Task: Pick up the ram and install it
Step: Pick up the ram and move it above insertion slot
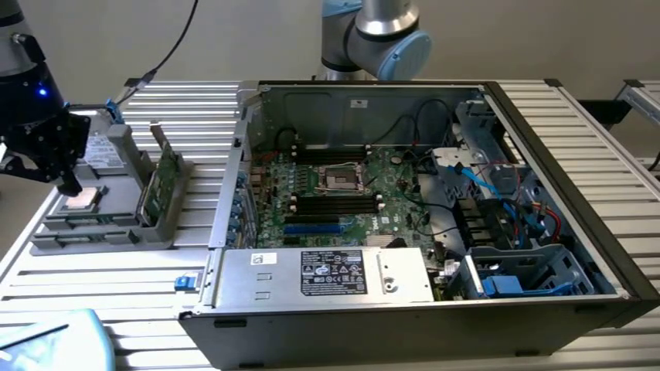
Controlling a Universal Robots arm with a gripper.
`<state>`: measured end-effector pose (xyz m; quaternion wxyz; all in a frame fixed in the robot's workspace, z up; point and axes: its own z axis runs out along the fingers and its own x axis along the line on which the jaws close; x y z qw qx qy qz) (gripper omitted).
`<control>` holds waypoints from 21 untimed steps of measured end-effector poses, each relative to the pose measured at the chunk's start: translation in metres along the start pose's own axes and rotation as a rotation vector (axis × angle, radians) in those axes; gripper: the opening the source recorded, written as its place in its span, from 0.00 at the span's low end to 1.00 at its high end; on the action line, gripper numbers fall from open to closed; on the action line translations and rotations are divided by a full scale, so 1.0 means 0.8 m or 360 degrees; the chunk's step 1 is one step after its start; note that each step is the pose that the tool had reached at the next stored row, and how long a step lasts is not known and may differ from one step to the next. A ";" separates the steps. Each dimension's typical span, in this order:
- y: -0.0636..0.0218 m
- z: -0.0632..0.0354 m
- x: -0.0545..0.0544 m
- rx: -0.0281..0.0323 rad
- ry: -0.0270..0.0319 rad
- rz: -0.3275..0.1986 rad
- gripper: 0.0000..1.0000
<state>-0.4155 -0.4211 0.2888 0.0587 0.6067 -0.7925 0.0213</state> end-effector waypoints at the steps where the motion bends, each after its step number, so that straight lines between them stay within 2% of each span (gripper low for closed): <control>1: 0.000 0.001 0.000 0.00032 -0.00006 -0.0028 0.11; 5: 0.000 0.002 0.000 0.00143 -0.00002 -0.0140 0.11; 10: 0.000 0.002 0.000 0.00241 -0.00162 -0.0269 0.11; 13: 0.000 0.002 0.000 0.00248 -0.00314 -0.0334 0.11; 14: 0.001 0.002 0.000 0.00208 -0.00402 -0.0344 0.11; 16: 0.004 0.002 0.001 0.00038 -0.00590 -0.0354 0.11; 17: 0.005 0.002 0.001 -0.00066 -0.00611 -0.0356 0.11; 19: 0.006 0.002 0.001 -0.00294 -0.00582 -0.0359 0.11; 21: 0.006 0.002 0.001 -0.00312 -0.00577 -0.0359 0.11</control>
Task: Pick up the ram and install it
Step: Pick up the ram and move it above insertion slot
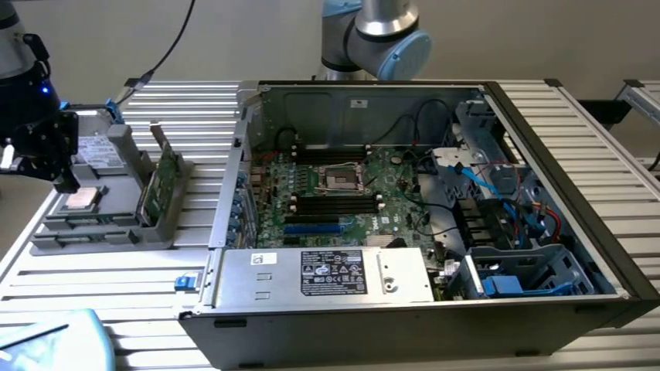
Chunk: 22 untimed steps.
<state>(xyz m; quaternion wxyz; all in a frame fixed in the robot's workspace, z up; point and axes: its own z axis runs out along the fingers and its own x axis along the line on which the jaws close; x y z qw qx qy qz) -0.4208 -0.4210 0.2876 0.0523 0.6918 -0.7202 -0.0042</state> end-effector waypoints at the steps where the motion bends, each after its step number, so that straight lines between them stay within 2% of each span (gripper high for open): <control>1: 0.000 0.000 0.000 0.00001 -0.00001 0.0000 0.11; 3: 0.000 0.000 0.000 0.00001 -0.00001 0.0000 0.12; 4: 0.000 0.000 0.000 0.00001 -0.00001 0.0000 0.18; 5: 0.000 0.000 0.000 0.00002 -0.00002 0.0000 0.18; 6: 0.000 0.000 0.000 0.00002 -0.00002 0.0000 0.24; 8: 0.000 0.000 0.000 0.00002 -0.00002 0.0000 0.24; 9: 0.000 0.001 0.000 0.00007 -0.00005 0.0000 0.31; 18: 0.003 0.021 0.001 0.00036 0.00041 -0.0053 0.31; 22: 0.002 0.028 0.002 -0.00001 0.00090 -0.0114 0.31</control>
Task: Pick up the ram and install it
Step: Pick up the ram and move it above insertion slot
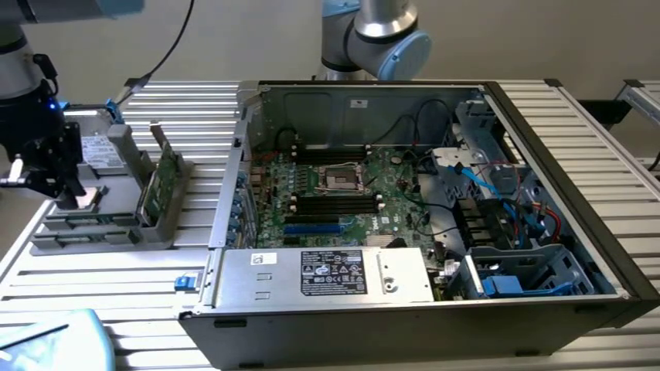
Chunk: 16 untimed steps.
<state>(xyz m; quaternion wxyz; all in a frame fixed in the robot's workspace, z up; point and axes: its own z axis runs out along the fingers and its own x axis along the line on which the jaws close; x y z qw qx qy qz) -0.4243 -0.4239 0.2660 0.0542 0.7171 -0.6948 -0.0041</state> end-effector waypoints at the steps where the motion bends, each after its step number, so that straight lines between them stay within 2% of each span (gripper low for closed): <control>1: 0.000 0.002 0.000 -0.00012 0.00013 -0.0017 0.31; 7: -0.001 0.013 0.002 -0.00092 0.00082 -0.0115 0.31; 16: -0.002 0.028 0.009 -0.00235 0.00144 -0.0202 0.31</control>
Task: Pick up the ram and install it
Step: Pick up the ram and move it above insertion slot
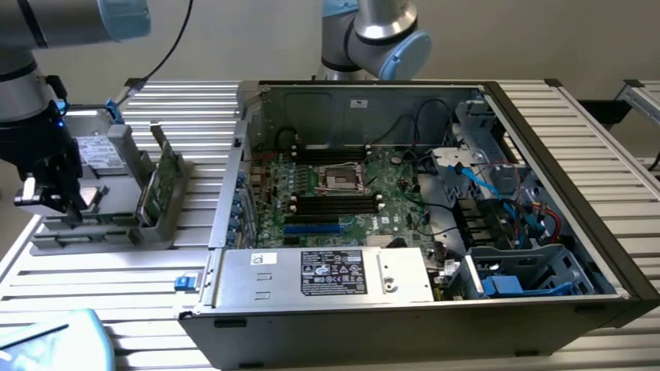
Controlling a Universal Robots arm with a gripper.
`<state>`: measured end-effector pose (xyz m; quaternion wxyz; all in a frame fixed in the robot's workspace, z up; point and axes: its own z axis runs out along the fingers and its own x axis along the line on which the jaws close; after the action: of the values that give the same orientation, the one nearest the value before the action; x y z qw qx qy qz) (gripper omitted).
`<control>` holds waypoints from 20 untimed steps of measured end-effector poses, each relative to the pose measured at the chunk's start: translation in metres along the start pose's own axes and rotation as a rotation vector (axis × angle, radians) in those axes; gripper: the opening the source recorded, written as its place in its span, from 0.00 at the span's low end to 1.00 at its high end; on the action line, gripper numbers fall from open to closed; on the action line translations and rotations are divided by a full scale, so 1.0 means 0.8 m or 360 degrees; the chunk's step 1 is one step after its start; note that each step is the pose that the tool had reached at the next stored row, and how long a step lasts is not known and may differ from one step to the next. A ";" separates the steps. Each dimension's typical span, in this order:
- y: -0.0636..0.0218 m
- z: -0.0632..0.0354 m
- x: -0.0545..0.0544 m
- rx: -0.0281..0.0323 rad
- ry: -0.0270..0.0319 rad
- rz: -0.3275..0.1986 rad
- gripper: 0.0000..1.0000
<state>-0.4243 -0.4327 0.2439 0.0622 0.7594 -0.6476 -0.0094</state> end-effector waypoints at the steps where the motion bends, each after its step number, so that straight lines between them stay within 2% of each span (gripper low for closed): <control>1: 0.000 0.002 0.001 -0.00015 0.00006 -0.0008 0.31; 4: 0.000 0.008 0.005 -0.00032 0.00028 -0.0033 0.31; 12: -0.001 0.023 0.012 0.00013 0.00076 -0.0093 0.31; 14: -0.003 0.025 0.012 0.00026 -0.00002 -0.0097 0.31; 18: -0.004 0.027 0.012 0.00094 -0.00312 -0.0100 0.31; 20: -0.004 0.030 0.011 0.00110 -0.00394 -0.0101 0.31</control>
<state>-0.4216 -0.4431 0.2206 0.0513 0.7796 -0.6239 -0.0186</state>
